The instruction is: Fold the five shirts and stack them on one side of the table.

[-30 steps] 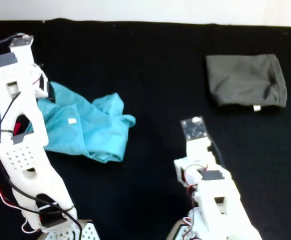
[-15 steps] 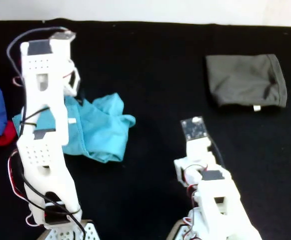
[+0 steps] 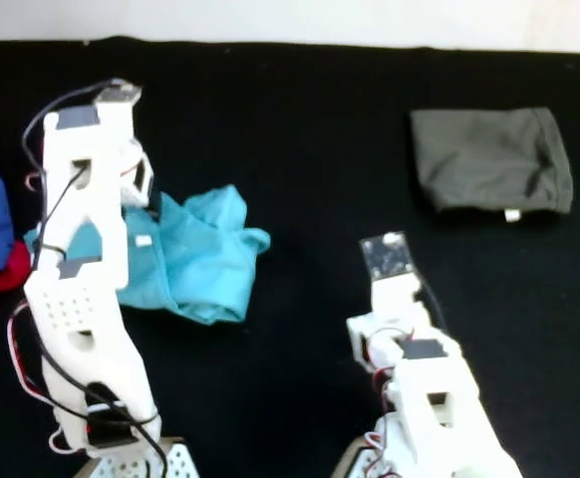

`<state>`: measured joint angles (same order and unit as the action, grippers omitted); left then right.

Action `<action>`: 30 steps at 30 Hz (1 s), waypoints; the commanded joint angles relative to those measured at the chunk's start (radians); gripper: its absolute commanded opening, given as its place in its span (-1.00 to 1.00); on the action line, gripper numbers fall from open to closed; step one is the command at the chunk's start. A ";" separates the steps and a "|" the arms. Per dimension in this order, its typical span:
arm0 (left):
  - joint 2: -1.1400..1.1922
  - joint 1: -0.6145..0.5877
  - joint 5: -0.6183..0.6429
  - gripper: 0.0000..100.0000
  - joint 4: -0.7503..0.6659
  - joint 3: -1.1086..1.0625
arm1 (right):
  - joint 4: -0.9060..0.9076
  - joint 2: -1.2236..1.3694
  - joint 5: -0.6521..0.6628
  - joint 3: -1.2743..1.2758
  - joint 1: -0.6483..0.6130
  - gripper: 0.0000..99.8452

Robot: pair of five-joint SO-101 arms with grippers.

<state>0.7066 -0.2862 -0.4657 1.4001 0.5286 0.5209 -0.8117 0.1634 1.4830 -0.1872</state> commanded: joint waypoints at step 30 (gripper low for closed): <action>-0.018 0.002 -0.003 -0.98 0.279 0.262 | -0.024 0.001 0.006 0.001 -0.002 -0.47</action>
<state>0.7066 -0.2846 -0.4657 1.5428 0.6145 0.5209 -0.8117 0.1634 1.4830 -0.1872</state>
